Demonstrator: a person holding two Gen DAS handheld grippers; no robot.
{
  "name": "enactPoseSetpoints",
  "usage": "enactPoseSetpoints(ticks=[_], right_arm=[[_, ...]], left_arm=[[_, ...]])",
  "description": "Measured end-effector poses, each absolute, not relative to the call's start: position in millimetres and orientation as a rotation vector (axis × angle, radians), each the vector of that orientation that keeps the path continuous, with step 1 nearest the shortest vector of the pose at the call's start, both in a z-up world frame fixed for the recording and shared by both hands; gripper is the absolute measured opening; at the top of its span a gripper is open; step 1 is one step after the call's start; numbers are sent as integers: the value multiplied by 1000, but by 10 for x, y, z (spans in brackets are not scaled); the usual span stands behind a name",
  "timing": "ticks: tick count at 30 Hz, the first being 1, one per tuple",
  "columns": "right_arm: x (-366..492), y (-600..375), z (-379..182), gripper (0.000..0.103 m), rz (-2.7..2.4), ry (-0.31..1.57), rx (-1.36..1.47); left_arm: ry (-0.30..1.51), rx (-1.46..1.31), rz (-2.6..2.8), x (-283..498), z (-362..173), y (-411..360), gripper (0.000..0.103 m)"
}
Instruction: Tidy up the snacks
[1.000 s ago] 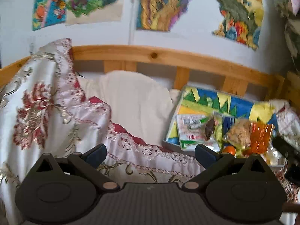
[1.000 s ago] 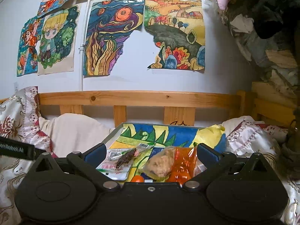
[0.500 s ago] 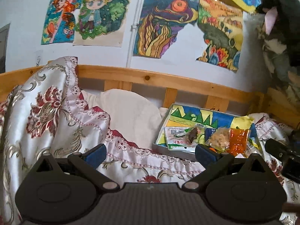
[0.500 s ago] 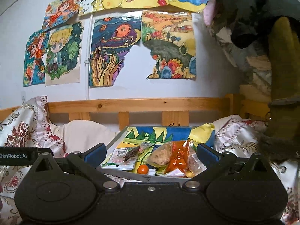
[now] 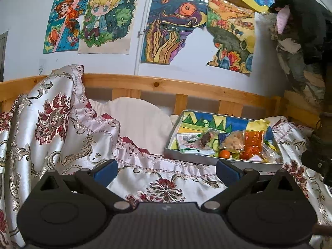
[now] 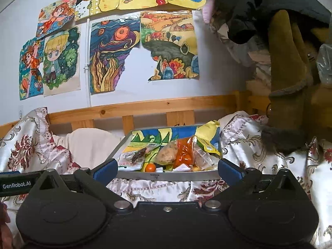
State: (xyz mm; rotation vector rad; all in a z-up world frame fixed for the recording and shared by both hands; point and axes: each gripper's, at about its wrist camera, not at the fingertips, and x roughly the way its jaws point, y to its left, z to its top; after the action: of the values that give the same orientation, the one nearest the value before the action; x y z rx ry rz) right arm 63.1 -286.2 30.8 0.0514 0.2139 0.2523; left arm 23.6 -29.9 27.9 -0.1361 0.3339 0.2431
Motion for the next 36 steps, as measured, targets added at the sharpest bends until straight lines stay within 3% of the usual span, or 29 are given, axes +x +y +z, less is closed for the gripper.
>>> enactPoseSetpoints(ticks=[36], right_arm=[[600, -2742, 94, 102, 271, 339, 30]], left_arm=[[414, -119, 271, 161, -3, -247, 102]])
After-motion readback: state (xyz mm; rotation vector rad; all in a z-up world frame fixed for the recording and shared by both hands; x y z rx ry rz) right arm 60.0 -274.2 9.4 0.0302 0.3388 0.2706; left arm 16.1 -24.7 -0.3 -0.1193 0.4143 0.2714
